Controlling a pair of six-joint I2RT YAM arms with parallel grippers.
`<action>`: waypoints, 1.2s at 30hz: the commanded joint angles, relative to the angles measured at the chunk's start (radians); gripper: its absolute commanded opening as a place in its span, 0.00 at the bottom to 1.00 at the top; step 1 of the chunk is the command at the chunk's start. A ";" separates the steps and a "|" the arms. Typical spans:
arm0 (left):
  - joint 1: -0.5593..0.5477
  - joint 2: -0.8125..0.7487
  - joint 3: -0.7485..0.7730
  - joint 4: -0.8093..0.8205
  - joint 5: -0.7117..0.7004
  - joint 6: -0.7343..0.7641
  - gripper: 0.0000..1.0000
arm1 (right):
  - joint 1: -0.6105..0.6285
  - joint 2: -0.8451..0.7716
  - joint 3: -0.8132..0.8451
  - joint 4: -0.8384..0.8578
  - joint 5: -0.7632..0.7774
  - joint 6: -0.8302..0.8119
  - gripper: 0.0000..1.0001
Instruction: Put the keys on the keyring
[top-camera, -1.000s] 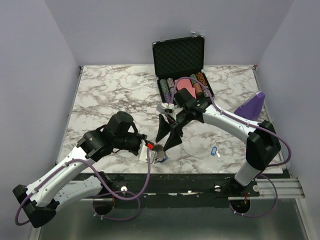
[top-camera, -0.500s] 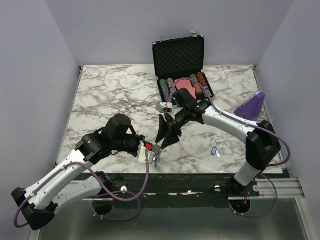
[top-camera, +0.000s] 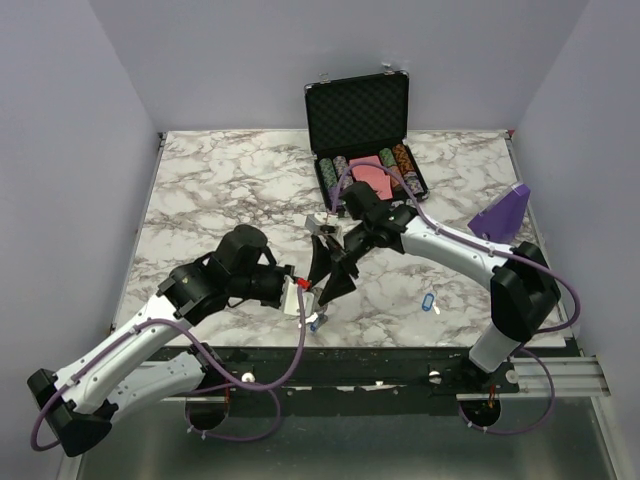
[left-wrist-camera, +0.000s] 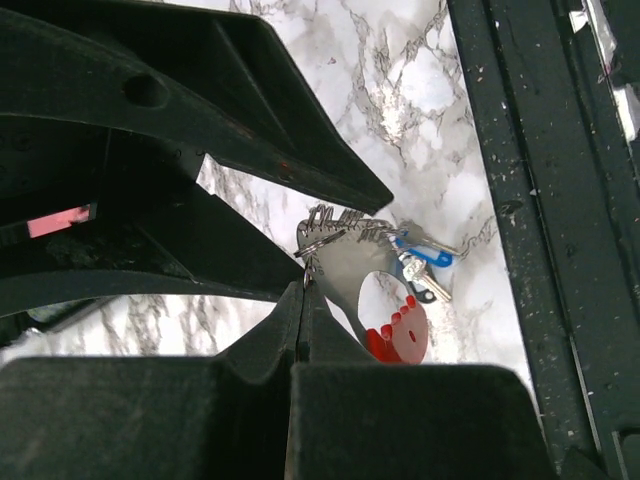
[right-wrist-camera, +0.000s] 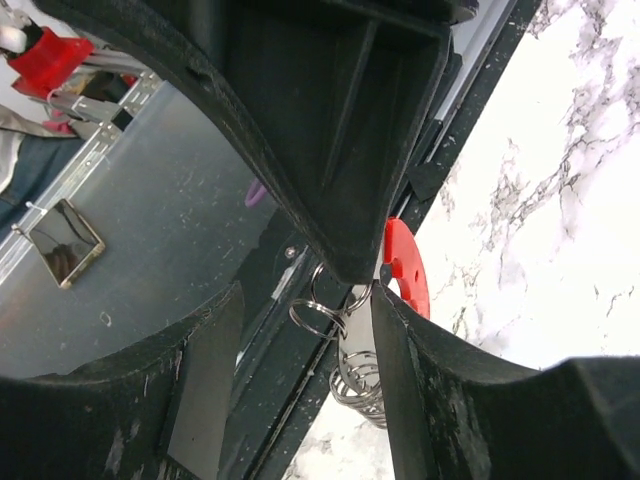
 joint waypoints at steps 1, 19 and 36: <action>0.001 0.037 0.048 0.050 -0.057 -0.189 0.00 | 0.010 -0.029 0.011 -0.013 0.094 -0.028 0.64; 0.006 0.113 0.143 0.056 -0.185 -0.781 0.00 | -0.111 -0.144 0.024 0.007 0.220 0.044 0.72; 0.006 0.178 0.197 0.031 -0.281 -0.990 0.00 | -0.105 -0.150 0.013 0.023 0.272 0.092 0.59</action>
